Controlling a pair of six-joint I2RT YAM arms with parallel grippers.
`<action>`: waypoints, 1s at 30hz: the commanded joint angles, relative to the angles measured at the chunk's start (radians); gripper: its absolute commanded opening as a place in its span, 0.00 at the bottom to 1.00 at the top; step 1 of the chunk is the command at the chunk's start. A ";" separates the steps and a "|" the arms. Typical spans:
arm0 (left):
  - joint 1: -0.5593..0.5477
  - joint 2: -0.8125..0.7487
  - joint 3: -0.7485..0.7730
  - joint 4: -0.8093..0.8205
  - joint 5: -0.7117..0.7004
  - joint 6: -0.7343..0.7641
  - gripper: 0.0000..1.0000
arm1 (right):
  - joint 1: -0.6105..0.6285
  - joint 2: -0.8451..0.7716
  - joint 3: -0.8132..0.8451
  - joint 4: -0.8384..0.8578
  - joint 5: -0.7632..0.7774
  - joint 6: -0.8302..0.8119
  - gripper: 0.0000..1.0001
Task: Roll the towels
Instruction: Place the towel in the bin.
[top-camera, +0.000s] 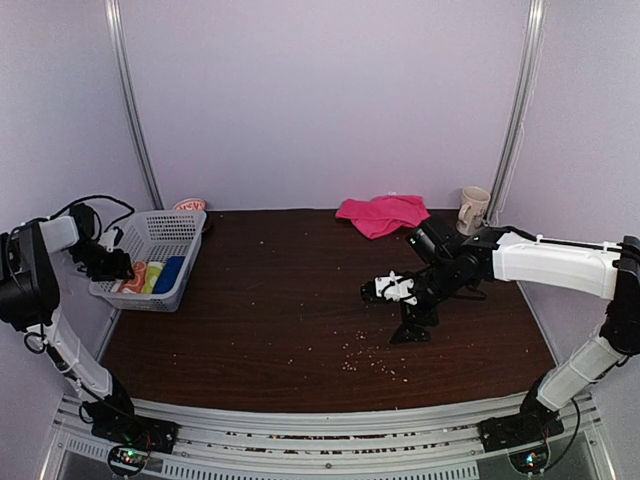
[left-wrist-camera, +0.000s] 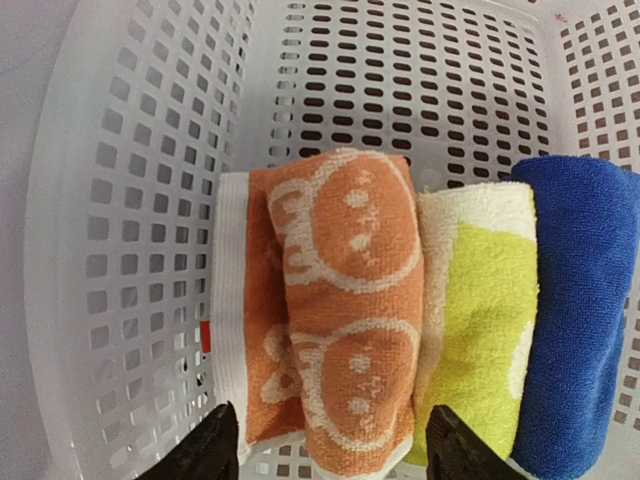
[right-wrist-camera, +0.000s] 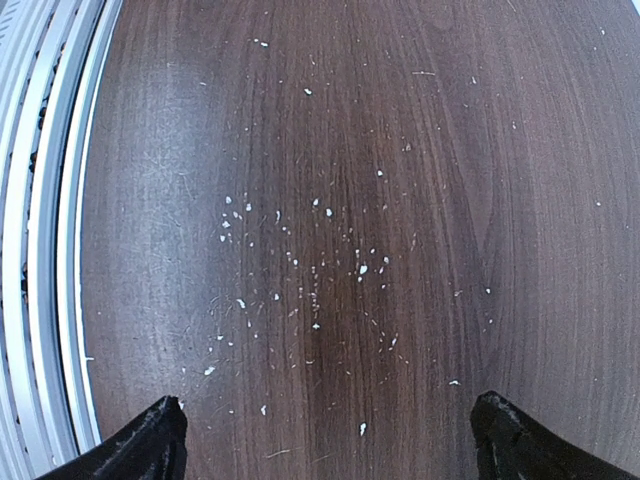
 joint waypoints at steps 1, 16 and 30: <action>0.000 0.035 0.015 0.043 0.040 -0.011 0.64 | 0.007 -0.020 0.027 -0.008 0.004 0.001 1.00; 0.000 0.122 0.034 0.046 0.136 0.003 0.24 | 0.008 -0.017 0.022 -0.001 0.020 0.003 1.00; 0.020 0.108 0.020 -0.003 0.357 0.021 0.02 | 0.008 -0.025 0.030 -0.017 -0.013 -0.004 1.00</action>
